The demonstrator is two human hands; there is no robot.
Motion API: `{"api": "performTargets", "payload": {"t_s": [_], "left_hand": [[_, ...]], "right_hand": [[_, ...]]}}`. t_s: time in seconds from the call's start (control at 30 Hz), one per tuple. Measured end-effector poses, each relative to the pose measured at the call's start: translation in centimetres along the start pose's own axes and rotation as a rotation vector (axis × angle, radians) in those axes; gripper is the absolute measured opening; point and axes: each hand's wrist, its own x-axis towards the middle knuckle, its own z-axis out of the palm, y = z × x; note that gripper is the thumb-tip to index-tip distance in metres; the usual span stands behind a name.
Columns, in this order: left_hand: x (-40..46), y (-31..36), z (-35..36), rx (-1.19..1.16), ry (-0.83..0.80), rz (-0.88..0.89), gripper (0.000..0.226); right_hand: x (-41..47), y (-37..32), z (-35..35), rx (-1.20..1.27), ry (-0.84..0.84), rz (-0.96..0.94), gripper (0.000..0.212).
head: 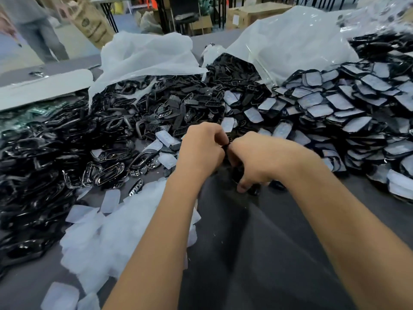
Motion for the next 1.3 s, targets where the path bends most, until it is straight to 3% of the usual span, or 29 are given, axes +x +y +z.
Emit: {"api": "performTargets", "payload": {"t_s": [0.13,0.23,0.3,0.37,0.43,0.5,0.57,0.67,0.73,0.87,0.93,1.03,1.3], "left_hand": [[-0.5,-0.7,-0.9,-0.073,0.039,-0.015,0.041],[-1.0,-1.5,-2.0,-0.153,0.091,-0.058,0.029],[-1.2,-2.4,-3.0,-0.219,0.131,-0.128,0.017],[-1.7,-3.7,-4.5,-0.339,0.100,-0.198,0.021],[-2.5,-5.2,-6.1,-0.526,0.043,-0.262,0.021],[-3.5,-6.5,-7.5,-0.645,0.091,-0.316,0.005],[-4.5,-8.0,-8.8,-0.765,0.221,-0.385,0.008],[-5.4,-10.4,-10.1,-0.839,0.471,-0.448,0.011],[-5.9,-11.7,-10.4,-0.803,0.561,-0.457,0.010],[-5.9,-12.7,-9.5,-0.758,0.566,-0.420,0.015],[-5.7,-13.0,-8.9,-0.718,0.548,-0.385,0.020],[-5.4,-13.3,-8.5,-0.628,0.535,-0.311,0.025],[-5.0,-12.9,-7.8,-0.660,0.442,-0.207,0.026]], "right_hand": [[0.6,-0.7,0.0,0.104,-0.045,0.010,0.031],[1.4,-0.8,-0.2,0.319,0.091,-0.076,0.030],[2.3,-1.5,0.1,0.590,0.275,-0.164,0.028],[3.3,-3.0,0.7,0.905,0.413,-0.268,0.027],[4.2,-4.8,1.3,1.159,0.466,-0.352,0.028],[5.0,-6.4,1.8,1.295,0.454,-0.410,0.035],[5.7,-7.8,2.2,1.281,0.468,-0.403,0.042],[6.9,-9.7,2.3,0.822,0.562,-0.416,0.025],[7.2,-11.4,2.1,0.544,0.470,-0.512,0.015],[7.8,-14.1,1.6,0.168,0.210,-0.587,0.025],[8.0,-14.5,1.3,0.167,0.177,-0.582,0.020],[8.2,-13.7,1.5,0.267,0.256,-0.559,0.017],[8.0,-11.0,4.6,1.051,0.635,-0.481,0.008]]}}
